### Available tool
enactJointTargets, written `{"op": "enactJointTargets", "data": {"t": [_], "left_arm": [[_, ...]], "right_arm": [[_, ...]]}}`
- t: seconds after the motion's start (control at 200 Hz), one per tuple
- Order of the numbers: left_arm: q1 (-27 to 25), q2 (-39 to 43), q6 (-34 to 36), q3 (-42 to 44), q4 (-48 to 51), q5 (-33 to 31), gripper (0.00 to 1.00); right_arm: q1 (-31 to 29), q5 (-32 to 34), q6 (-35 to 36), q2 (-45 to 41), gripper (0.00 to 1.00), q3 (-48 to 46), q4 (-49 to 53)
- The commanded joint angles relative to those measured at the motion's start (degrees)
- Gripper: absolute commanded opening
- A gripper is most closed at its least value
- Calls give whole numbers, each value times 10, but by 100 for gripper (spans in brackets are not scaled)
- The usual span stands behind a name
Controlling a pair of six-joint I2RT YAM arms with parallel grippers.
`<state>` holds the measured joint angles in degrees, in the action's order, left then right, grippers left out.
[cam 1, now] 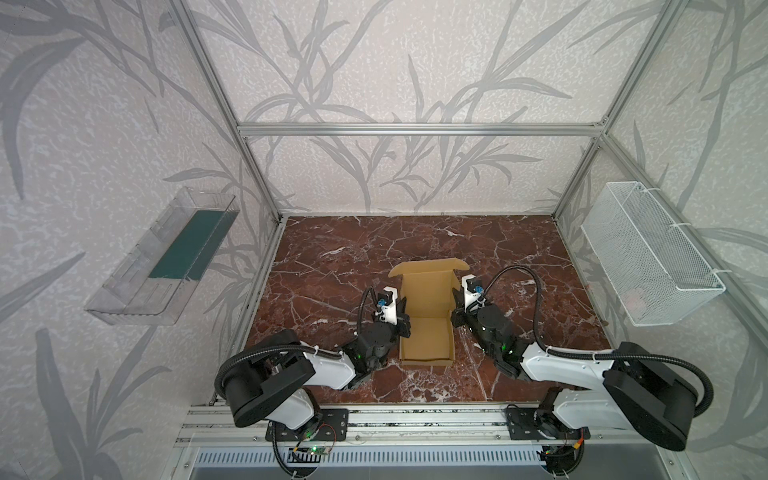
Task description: Fold the paper box
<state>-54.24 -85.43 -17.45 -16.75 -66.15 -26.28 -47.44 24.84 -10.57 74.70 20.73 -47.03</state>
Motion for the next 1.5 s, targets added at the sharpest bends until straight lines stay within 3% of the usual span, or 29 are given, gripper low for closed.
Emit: {"op": "enactJointTargets", "data": {"t": [0.0,0.26,0.475,0.765,1.175,1.495], "left_arm": [[-23,-25,11,24,-87,-33,0],[-89,-70,29,40,-148,-88,0],[-121,-78,33,52,-148,-111,0],[-158,-97,25,57,-149,-140,0],[-184,-35,-4,100,-148,-125,0],[-215,-87,-44,96,-149,-160,0]], "right_arm": [[-28,16,-1,9,0,-18,-15],[-86,102,1,3,0,-38,-16],[-129,188,-51,-33,1,-15,108],[-172,221,-97,-39,2,-10,166],[-226,301,-172,-38,3,10,286],[-279,336,-209,-35,3,-7,309]]}}
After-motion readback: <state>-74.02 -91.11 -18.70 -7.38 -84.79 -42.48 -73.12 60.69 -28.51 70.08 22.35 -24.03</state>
